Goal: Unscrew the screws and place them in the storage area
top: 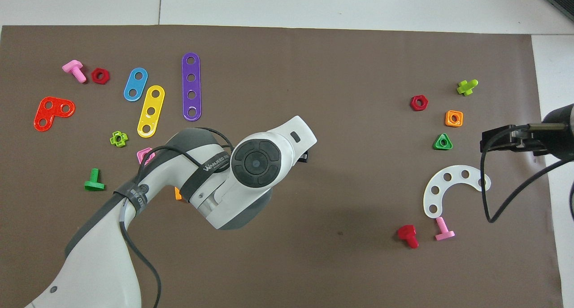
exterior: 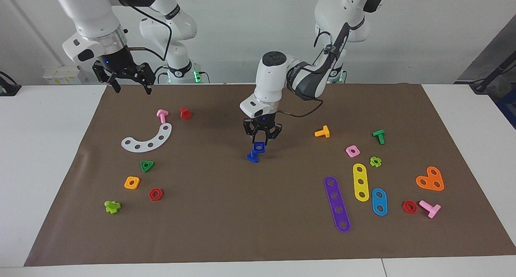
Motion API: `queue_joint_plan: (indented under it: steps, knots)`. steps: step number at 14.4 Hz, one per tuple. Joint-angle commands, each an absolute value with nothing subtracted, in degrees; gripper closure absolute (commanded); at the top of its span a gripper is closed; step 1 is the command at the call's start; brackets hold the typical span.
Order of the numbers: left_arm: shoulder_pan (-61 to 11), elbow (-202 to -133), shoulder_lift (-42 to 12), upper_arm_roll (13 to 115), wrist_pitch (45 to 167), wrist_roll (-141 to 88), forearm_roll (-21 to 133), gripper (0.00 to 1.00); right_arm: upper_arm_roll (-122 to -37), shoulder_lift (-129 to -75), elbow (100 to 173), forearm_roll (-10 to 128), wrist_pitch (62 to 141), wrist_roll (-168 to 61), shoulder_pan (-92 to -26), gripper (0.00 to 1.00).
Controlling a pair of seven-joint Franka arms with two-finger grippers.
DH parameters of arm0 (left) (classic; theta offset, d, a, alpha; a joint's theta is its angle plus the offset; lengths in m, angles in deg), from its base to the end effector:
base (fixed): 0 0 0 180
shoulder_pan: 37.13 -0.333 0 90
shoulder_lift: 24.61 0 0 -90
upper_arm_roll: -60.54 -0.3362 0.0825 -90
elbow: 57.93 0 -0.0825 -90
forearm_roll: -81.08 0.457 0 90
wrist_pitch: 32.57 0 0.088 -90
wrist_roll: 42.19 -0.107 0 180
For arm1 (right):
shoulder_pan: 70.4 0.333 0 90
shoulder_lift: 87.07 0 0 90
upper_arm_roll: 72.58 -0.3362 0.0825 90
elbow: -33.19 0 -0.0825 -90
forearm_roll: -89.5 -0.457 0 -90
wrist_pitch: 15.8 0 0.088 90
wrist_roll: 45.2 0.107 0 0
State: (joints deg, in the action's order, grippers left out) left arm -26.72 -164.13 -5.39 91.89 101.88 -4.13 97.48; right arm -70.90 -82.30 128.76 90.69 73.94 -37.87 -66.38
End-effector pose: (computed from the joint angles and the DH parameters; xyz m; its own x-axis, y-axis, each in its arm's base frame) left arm 0.5493 -0.4531 0.3659 0.9601 -0.1873 0.2079 -0.2064 -0.9756 0.0744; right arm 0.5980 0.0215 0.6424 0.9961 -0.0869 -0.0160 -0.0866 -0.9960 0.0205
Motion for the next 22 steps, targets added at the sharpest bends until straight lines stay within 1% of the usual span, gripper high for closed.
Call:
queue_joint_plan:
  steps: [1,5,9,15,16,17,18,20,22]
  knots:
    - [-29.7,-166.4,-7.8,91.4,100.7,-8.8,94.1,0.62,-70.9,-82.1,128.7,90.4,73.1,-39.3,-66.7,0.00]
    - [-28.3,-170.1,-10.8,81.8,99.5,-21.2,84.5,0.62,-70.9,-82.1,128.7,90.4,73.1,-39.3,-66.7,0.00]
    - [-27.5,-174.6,-13.3,73.9,99.9,-31.1,81.4,0.59,-70.9,-82.1,128.7,90.4,73.1,-39.3,-66.7,0.00]
    - [-27.6,-184.6,-17.0,68.8,104.5,-36.9,80.8,0.58,-70.9,-82.1,128.7,90.4,73.1,-39.3,-66.6,0.00]
    - [-27.9,-186.1,-17.4,68.8,106.0,-37.0,80.8,0.52,-70.9,-82.1,128.7,90.4,73.2,-39.3,-66.6,0.00]
    - [-28.0,-186.8,-17.6,68.8,106.6,-37.1,80.8,0.28,-70.9,-82.1,128.7,90.4,73.1,-39.3,-66.6,0.00]
    - [-28.1,-186.3,-17.7,68.6,106.0,-37.6,80.8,0.00,-70.9,-82.1,128.7,90.4,73.1,-39.3,-66.6,0.00]
    - [-28.2,-184.9,-17.8,68.0,105.4,-39.5,80.8,0.00,-70.9,-82.1,128.7,90.4,73.1,-39.3,-66.7,0.00]
    - [-28.7,-180.9,-18.5,67.4,99.9,-39.6,80.8,0.00,-70.9,-82.1,128.7,90.3,73.1,-39.3,-66.6,0.00]
